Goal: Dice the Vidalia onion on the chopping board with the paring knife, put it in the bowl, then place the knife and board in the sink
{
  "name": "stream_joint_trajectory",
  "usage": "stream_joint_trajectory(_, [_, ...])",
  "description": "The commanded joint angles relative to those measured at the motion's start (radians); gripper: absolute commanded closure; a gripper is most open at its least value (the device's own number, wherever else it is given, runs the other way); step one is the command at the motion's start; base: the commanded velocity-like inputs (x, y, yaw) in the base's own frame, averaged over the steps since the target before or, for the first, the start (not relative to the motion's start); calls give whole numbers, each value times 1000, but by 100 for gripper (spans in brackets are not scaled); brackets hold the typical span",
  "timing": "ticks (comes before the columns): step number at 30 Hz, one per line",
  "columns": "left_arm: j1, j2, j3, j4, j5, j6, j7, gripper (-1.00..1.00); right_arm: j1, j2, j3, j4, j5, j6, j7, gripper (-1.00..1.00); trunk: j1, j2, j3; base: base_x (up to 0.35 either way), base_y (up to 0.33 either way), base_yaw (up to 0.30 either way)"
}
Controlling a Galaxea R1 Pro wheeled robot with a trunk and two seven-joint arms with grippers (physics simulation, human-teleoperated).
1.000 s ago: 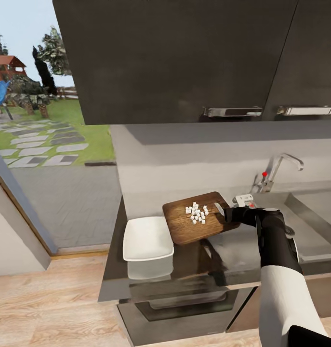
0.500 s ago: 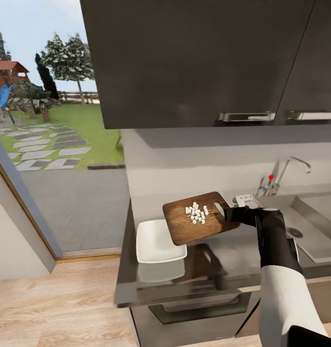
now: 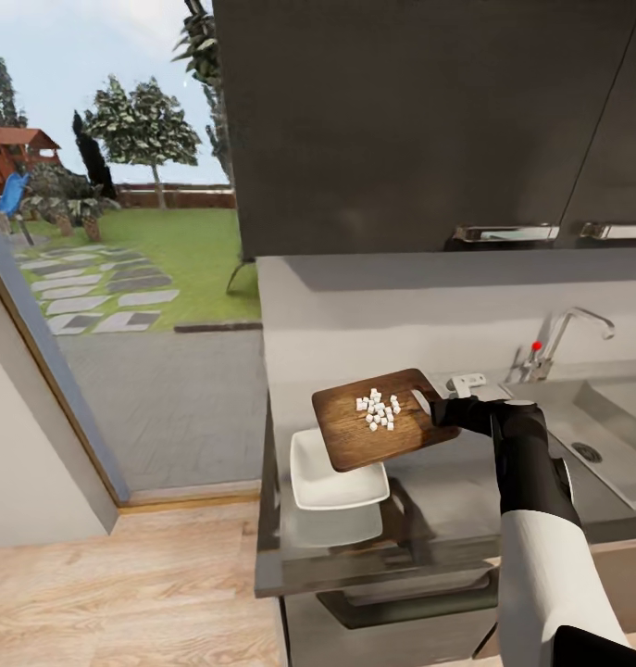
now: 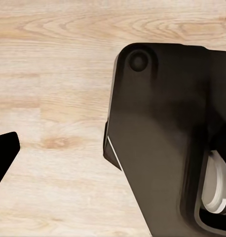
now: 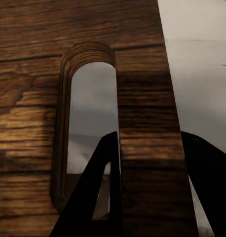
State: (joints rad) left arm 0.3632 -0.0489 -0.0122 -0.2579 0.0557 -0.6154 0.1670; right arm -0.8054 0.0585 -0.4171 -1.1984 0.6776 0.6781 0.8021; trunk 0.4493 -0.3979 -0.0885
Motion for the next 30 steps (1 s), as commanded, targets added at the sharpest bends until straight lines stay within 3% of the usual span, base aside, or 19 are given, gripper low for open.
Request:
stream_joint_trajectory(1, [0, 0, -2, -2, 6, -1, 0, -100, -1, 1, -3, -1, 10, 1, 10, 100, 1, -2, 0, 0, 54, 0])
stream_joint_trajectory(17, [0, -1, -2, -1, 6, -1, 0, -100, -1, 3, -2, 0, 7, -19, 10, 100, 1, -2, 12, 0, 4, 0])
stream_joint_trajectory(30, [-1, -5, -5, 1, 6, -1, 0, -100, -1, 57, -9, 7, 12, 15, 2, 100, 1, -2, 12, 0, 0, 0])
